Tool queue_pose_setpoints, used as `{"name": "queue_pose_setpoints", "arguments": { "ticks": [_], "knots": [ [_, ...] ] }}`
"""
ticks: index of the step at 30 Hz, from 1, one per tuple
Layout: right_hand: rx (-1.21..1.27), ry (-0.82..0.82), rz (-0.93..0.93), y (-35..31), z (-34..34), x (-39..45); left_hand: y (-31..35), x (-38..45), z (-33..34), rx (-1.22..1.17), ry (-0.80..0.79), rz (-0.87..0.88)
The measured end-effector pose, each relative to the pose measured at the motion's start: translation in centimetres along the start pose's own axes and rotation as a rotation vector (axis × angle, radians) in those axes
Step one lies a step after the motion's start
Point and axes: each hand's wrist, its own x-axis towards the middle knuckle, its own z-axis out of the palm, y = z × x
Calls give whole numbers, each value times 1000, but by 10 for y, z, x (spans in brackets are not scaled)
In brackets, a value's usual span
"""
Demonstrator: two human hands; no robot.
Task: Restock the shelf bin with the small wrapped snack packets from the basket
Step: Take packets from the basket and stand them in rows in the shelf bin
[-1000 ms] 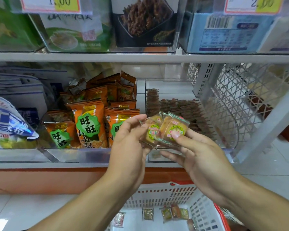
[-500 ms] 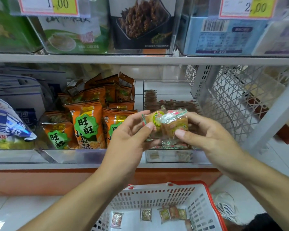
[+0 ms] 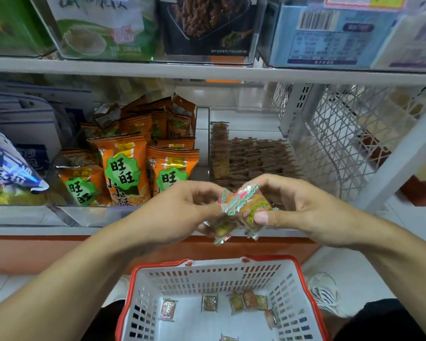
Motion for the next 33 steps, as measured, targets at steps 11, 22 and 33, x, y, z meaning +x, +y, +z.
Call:
{"name": "queue_pose_setpoints", "arguments": {
  "ticks": [11, 22, 33],
  "knots": [
    [799, 294, 54, -11, 4, 11, 4, 10, 24, -630, 563, 181],
    [1018, 235, 138, -5, 41, 18, -2, 22, 38, -723, 723, 319],
    [958, 253, 79, 0, 26, 36, -3, 37, 41, -250, 669, 296]
  ]
}}
